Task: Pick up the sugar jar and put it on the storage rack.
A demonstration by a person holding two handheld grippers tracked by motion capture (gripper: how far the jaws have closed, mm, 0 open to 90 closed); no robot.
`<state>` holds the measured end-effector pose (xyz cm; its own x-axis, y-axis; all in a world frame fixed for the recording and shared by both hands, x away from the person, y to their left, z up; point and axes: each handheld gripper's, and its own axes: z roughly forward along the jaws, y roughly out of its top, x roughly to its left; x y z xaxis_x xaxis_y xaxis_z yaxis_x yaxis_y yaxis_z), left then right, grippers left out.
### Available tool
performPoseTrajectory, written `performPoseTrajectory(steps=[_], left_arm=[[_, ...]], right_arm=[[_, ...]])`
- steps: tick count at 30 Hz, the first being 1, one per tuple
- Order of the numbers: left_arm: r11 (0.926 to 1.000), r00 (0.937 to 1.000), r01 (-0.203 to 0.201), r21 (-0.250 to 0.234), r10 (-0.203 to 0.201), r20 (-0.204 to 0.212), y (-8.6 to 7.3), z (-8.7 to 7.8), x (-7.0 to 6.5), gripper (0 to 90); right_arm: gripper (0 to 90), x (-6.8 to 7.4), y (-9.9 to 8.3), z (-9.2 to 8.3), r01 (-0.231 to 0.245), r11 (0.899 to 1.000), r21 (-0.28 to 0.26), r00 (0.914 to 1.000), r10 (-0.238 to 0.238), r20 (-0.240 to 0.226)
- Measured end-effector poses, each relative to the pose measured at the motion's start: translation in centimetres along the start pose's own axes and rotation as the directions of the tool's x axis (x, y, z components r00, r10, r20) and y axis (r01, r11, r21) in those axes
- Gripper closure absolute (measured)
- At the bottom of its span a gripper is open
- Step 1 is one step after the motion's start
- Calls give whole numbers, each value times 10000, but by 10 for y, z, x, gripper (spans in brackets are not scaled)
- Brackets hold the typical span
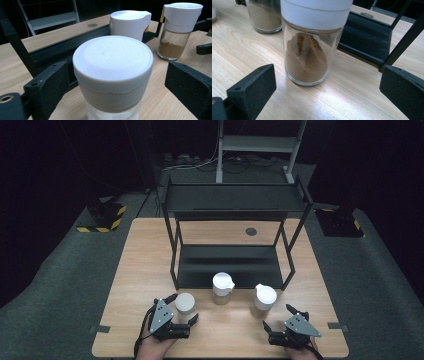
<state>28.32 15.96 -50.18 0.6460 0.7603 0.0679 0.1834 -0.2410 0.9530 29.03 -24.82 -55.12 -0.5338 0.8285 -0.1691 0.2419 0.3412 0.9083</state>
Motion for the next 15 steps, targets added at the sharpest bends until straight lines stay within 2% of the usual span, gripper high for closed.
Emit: performPoseTrajectory(steps=[7,10,12,15], left_arm=[[9996,9995,286,-37,-286,-102,-3,4,2,147],[9996,9996,265,0,-265,-106,-4,3,2,180],[9991,9991,426,-37,-426,-19,-6,3,3,211],[9987,9988,494,83,-493,-36,-7,4,4,239]], right_arm=[[0,0,0,0,11,10000,-2,10000,-11,-26],[0,0,0,0,-16,10000,6,10000,16,-44],[0,0,0,0,-15,10000,7,10000,15,-47],[0,0,0,0,-1,10000,1,10000,1,-51]])
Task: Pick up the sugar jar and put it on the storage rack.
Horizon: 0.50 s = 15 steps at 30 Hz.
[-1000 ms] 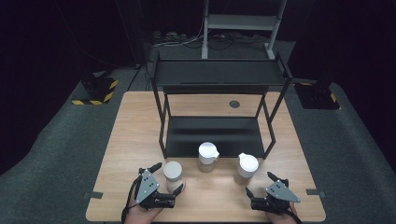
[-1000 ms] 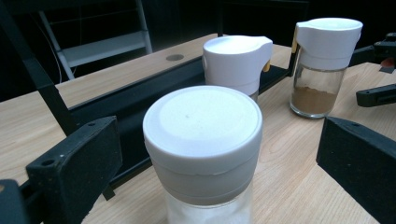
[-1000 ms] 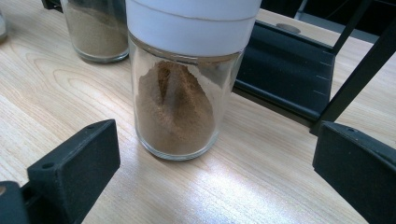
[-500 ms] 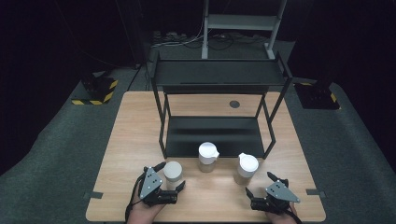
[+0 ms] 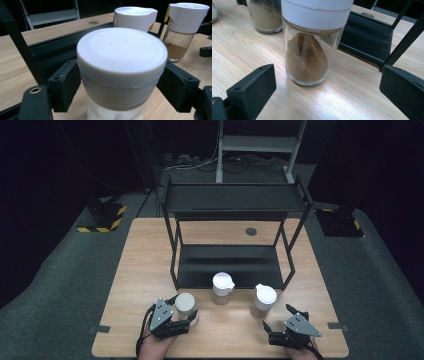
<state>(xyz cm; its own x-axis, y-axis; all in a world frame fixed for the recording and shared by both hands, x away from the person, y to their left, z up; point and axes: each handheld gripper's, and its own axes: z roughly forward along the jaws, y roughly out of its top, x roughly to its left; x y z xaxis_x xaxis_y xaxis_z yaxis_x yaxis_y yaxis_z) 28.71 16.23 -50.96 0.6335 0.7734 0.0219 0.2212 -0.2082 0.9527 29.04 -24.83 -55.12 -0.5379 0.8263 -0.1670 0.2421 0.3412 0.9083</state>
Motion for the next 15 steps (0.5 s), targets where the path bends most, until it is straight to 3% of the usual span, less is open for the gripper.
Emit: performPoseTrajectory(steps=[7,15], left_arm=[[10000,9999,-74,-9,74,-80,-4,0,-2,336],[9999,9998,99,-85,-100,-142,-5,0,-3,343]], right_arm=[[0,0,0,0,-26,10000,-6,10000,26,-13],[0,0,0,0,-11,10000,-1,10000,11,-35]])
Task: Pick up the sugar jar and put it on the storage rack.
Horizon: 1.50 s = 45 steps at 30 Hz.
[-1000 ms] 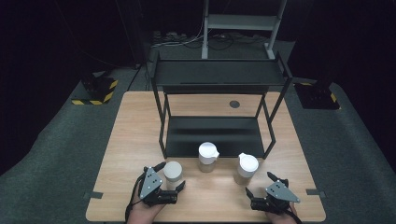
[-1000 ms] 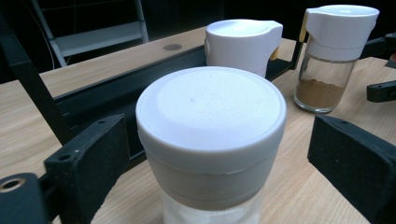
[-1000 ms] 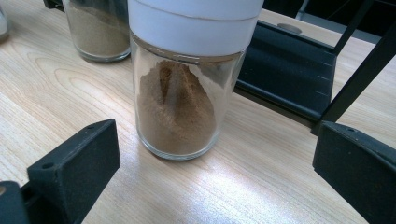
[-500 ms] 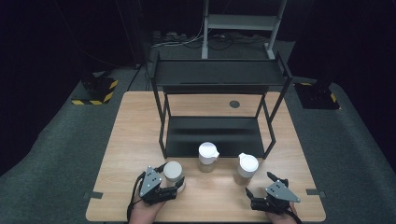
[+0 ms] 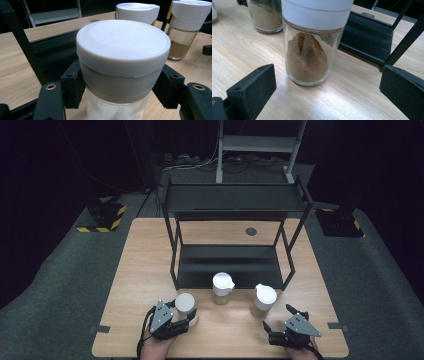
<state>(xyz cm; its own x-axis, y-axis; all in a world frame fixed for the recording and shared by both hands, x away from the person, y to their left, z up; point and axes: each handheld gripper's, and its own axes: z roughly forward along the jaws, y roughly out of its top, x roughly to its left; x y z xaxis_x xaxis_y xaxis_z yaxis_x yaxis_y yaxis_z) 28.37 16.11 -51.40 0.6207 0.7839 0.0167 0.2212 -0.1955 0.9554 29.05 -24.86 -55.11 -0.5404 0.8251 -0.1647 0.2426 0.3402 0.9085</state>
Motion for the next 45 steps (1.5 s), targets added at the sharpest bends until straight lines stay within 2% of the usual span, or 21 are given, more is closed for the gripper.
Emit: performPoseTrajectory(steps=[7,20,24,29,34,45], left_arm=[[9999,10000,-63,89,63,-31,1,0,0,344],[10000,9999,58,31,-58,-152,6,-3,1,345],[10000,9998,57,-35,-58,-199,11,-6,-1,345],[9999,9993,-130,5,130,-349,20,-9,-2,345],[10000,9992,-76,47,77,-396,25,-10,-2,345],[9996,9981,-267,69,270,-556,44,-2,-2,345]], right_arm=[[0,0,0,0,13,10000,2,10000,-13,-10],[0,1,0,0,55,10000,-3,10000,-55,17],[0,1,0,0,56,10000,-8,10000,-56,7],[0,0,0,0,-6,10000,-43,10000,6,-15],[0,0,0,0,-13,10000,-41,10000,13,-34],[0,0,0,-1,-24,10000,-79,10000,24,-41]])
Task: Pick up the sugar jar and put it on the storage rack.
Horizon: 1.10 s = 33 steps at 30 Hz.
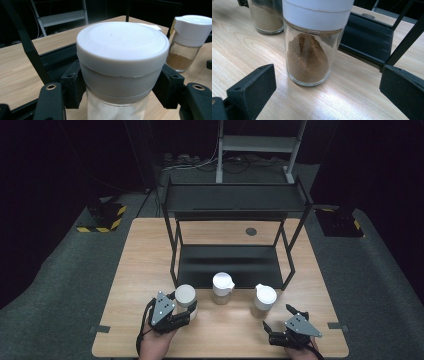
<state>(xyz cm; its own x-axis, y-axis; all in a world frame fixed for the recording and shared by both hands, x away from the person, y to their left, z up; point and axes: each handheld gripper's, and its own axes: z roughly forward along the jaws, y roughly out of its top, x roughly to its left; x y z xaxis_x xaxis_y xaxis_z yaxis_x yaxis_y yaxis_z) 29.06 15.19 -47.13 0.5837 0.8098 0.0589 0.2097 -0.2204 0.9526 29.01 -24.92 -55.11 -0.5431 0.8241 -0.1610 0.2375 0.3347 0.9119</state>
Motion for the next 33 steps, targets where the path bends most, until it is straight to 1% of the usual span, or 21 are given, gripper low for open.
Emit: performPoseTrajectory(steps=[5,8,9,16,22,33], left_arm=[[10000,10000,24,-53,-24,-24,9,7,2,345],[10000,9998,16,-84,-17,-191,14,10,1,345],[10000,9998,16,-84,-17,-191,14,10,1,345],[9998,9992,182,-44,-184,-359,22,21,3,345],[9991,9980,425,41,-422,-462,24,31,8,345],[9988,9967,471,145,-461,-672,27,46,18,344]], right_arm=[[0,0,0,0,-33,10000,-2,10000,33,-7],[0,0,0,0,-29,10000,-4,10000,29,-15],[0,0,0,0,-32,10000,-7,10000,32,-14],[0,0,0,0,-37,10000,-26,10000,37,-21],[0,-1,0,0,-44,10000,-27,10000,44,-40],[0,-1,0,0,-48,10000,-30,10000,48,-54]])
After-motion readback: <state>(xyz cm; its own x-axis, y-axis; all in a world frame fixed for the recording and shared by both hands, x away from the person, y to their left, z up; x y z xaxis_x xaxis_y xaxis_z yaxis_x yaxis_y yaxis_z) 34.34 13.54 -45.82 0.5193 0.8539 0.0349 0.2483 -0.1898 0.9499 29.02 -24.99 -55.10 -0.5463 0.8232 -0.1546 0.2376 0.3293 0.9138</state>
